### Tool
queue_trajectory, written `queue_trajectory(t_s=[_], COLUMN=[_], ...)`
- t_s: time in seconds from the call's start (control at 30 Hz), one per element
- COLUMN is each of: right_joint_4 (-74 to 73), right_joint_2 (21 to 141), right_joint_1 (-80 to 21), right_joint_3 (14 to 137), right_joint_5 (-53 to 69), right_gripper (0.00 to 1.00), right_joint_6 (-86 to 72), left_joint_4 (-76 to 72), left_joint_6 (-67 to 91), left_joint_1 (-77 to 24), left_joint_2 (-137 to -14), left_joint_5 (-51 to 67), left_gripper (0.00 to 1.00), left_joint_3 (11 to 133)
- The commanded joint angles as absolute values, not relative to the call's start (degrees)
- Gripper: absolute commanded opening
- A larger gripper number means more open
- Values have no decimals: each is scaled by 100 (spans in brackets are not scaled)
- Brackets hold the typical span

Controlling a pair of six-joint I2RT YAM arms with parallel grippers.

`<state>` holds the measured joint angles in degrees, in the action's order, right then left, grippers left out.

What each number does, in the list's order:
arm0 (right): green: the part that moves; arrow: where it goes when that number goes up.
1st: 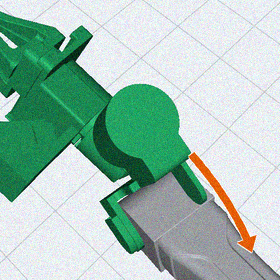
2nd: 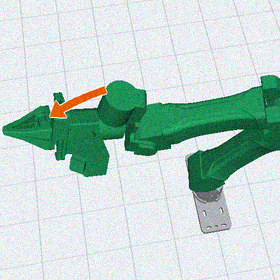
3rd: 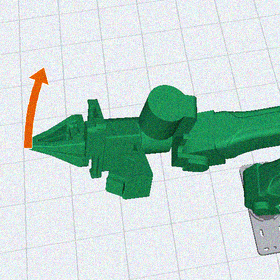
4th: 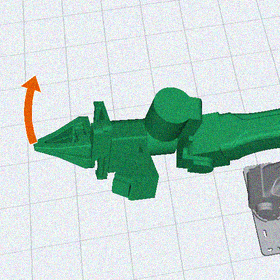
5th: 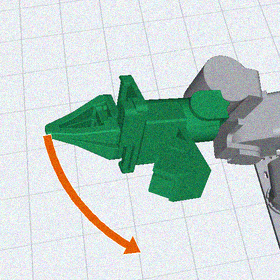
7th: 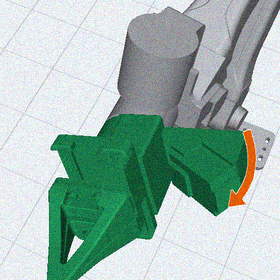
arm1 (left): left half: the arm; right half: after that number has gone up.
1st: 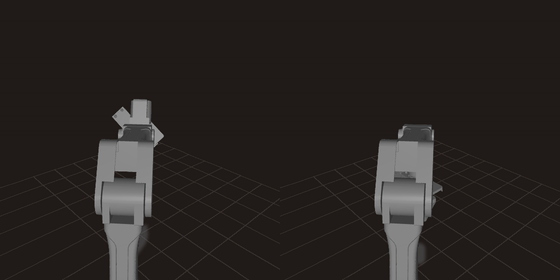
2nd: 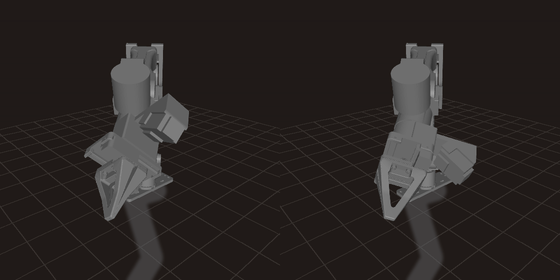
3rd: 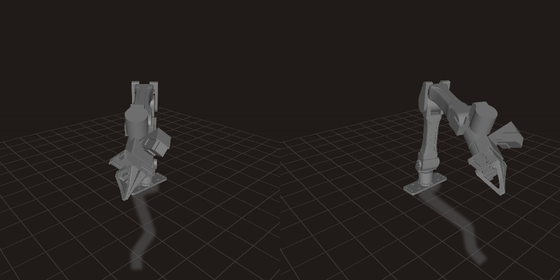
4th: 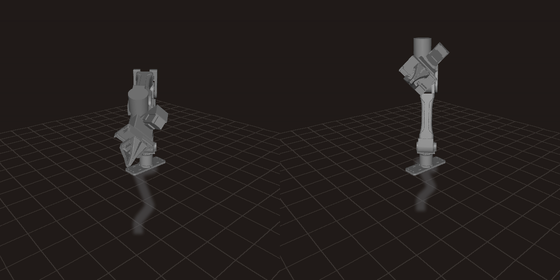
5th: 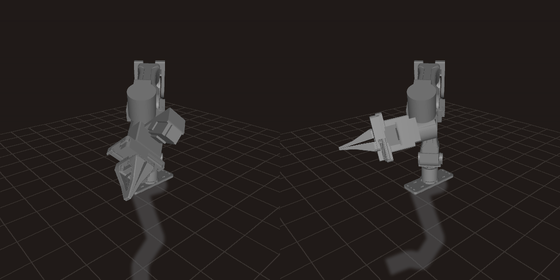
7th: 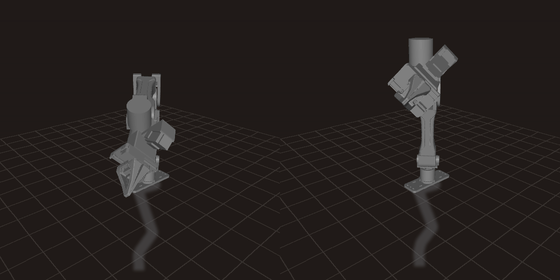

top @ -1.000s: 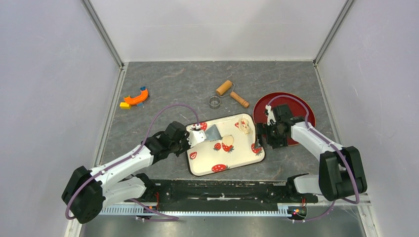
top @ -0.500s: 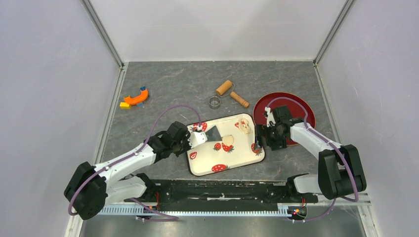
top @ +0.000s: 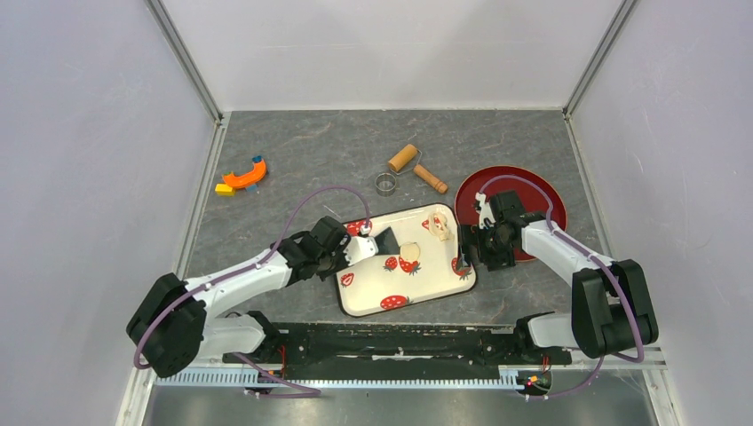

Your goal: Roll out the dumpling wrappers from the dough

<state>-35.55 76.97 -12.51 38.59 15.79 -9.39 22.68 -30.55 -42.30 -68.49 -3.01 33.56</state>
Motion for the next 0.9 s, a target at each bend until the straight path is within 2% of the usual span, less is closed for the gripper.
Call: queue_trajectory(t_s=[0.0, 0.87], right_joint_4=[-3375, -3375], right_joint_2=[7780, 7838], right_joint_1=[-1229, -1225], right_joint_3=[3823, 3849], right_joint_5=[1653, 1756], right_gripper=[98, 98], right_joint_6=[-841, -745], left_joint_4=[2229, 1945], left_joint_6=[-2883, -2246], left_joint_1=[-4366, -4390], left_joint_2=[-7020, -7143], left_joint_5=[-341, -435], left_gripper=[2, 2], left_joint_3=[3665, 3781])
